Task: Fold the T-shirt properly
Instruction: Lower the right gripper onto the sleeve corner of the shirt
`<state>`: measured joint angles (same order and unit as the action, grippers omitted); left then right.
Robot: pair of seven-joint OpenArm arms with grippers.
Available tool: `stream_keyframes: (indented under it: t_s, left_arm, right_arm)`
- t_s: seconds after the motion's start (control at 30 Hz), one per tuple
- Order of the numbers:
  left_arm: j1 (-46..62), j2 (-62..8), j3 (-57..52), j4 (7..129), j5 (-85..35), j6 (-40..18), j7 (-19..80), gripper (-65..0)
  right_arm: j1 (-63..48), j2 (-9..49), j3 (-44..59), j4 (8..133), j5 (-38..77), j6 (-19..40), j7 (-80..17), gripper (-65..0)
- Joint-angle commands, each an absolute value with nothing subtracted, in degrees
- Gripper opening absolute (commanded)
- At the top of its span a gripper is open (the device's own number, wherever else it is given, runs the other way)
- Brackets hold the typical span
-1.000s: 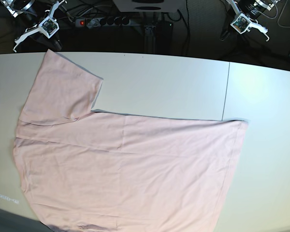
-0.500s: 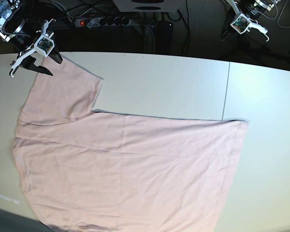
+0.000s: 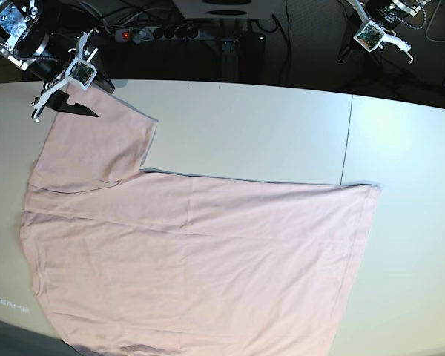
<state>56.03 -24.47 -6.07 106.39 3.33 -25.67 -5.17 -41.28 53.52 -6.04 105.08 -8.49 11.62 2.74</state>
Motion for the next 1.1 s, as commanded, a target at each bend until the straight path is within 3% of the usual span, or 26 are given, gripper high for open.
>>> stream_keyframes:
  t_s: [0.0, 0.47, 1.07]
  left_arm:
    - [56.84, -24.82, -6.35, 107.2, 2.81, -26.0, -6.15, -63.4]
    - [56.84, -24.82, -6.35, 107.2, 2.81, -25.98, -6.15, -63.4]
    - [56.84, -24.97, -6.35, 107.22, 2.81, -25.98, -6.17, -63.4]
  right_arm:
    - [-40.1, 54.57, -6.74, 104.84, -8.82, 15.49, 3.53, -31.9]
    - [-30.85, 54.46, -17.54, 97.45, -8.88, 15.49, 2.5, -32.0]
    - [-30.5, 56.6, -17.85, 94.06, -9.04, 15.38, -3.09, -32.0]
